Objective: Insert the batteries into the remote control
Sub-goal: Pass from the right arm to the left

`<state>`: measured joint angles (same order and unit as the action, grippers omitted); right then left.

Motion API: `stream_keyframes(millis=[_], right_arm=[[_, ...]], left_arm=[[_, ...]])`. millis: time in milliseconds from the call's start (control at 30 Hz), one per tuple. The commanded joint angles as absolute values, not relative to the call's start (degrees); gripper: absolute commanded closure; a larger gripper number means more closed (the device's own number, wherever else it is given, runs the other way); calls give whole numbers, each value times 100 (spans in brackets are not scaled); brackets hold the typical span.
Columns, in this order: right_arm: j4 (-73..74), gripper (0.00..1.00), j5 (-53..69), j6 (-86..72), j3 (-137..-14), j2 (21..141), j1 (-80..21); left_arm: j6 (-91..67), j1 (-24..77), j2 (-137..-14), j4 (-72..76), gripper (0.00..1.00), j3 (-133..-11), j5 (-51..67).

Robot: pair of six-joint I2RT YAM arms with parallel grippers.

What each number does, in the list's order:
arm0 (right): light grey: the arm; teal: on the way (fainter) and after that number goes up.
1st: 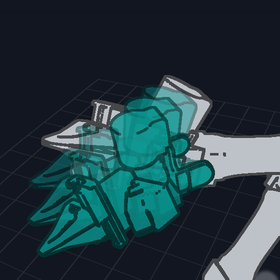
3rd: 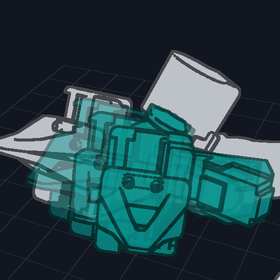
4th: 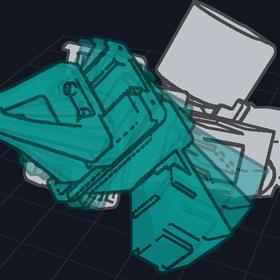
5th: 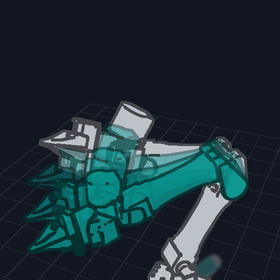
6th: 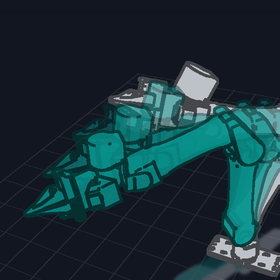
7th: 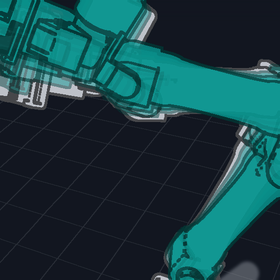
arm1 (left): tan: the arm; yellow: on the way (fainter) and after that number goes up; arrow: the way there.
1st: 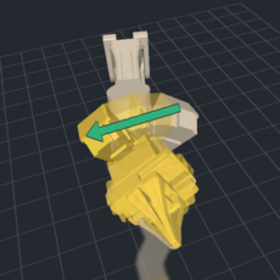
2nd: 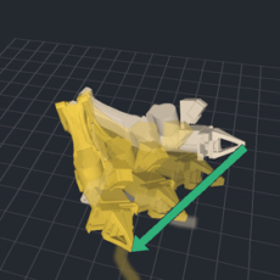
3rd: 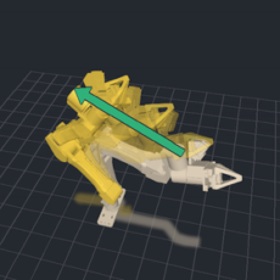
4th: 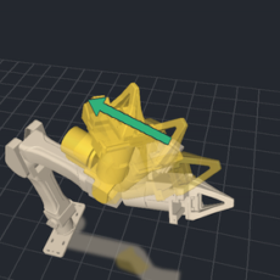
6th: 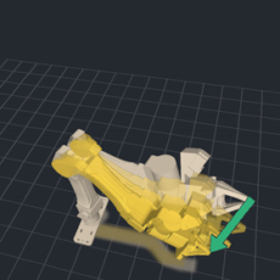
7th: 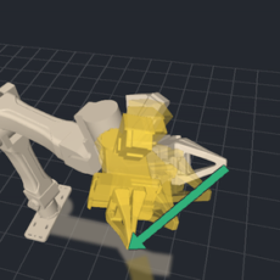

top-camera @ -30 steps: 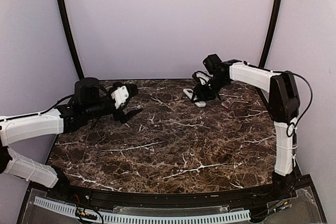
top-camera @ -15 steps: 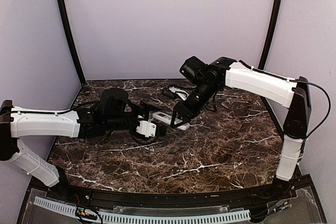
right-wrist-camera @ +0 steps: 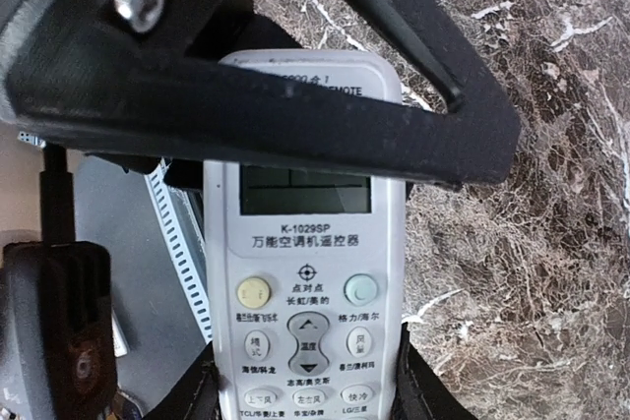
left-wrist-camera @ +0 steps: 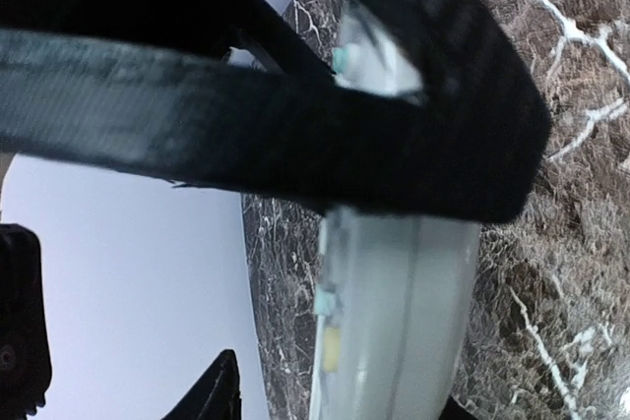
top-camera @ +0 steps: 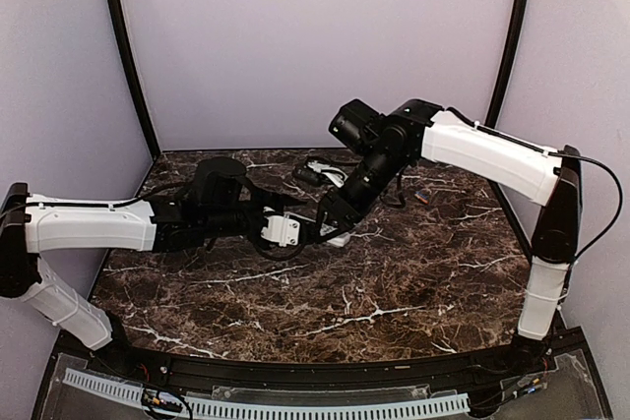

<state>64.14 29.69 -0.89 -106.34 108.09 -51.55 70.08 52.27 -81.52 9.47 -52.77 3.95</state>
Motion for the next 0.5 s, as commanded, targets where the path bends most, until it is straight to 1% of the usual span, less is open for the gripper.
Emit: stream_keyframes(millis=[0, 33, 67, 133, 167, 200, 267, 300, 400, 433, 467], right_arm=[[6504, 77, 3195, -35, -10845, 10796, -5212], [6496, 77, 3202, -35, -10858, 10792, -5212], [6492, 77, 3195, -35, -10869, 10774, -5212], [6473, 77, 3191, -35, -10883, 10739, -5212], [6443, 75, 3184, -40, -10890, 10716, -5208], [6417, 71, 3182, -36, -10905, 10681, -5211], [6346, 58, 3139, -35, -10949, 10607, -5203], [6319, 50, 3104, -35, -10982, 10555, -5199], [6136, 13, 2919, 115, -11066, 10296, -5179], [6000, 4, 2840, 175, -11046, 10156, -5170], [5797, 2, 2731, 227, -10984, 9882, -5150]], left_arm=[[6970, 5236, -8165, 843, 54, -5437, 335], [6961, 5242, -8165, 843, 63, -5448, 330], [6928, 5261, -8150, 855, 68, -5453, 323], [6830, 5286, -8099, 879, 87, -5461, 367], [6773, 5293, -8075, 888, 90, -5467, 428], [6622, 5302, -8017, 894, 97, -5467, 464], [6284, 5308, -7926, 901, 100, -5470, 574], [6143, 5308, -7892, 899, 100, -5470, 653], [5296, 5315, -7725, 927, 100, -5469, 765], [4881, 5316, -7690, 942, 100, -5461, 793], [4625, 5317, -7631, 963, 100, -5464, 805]])
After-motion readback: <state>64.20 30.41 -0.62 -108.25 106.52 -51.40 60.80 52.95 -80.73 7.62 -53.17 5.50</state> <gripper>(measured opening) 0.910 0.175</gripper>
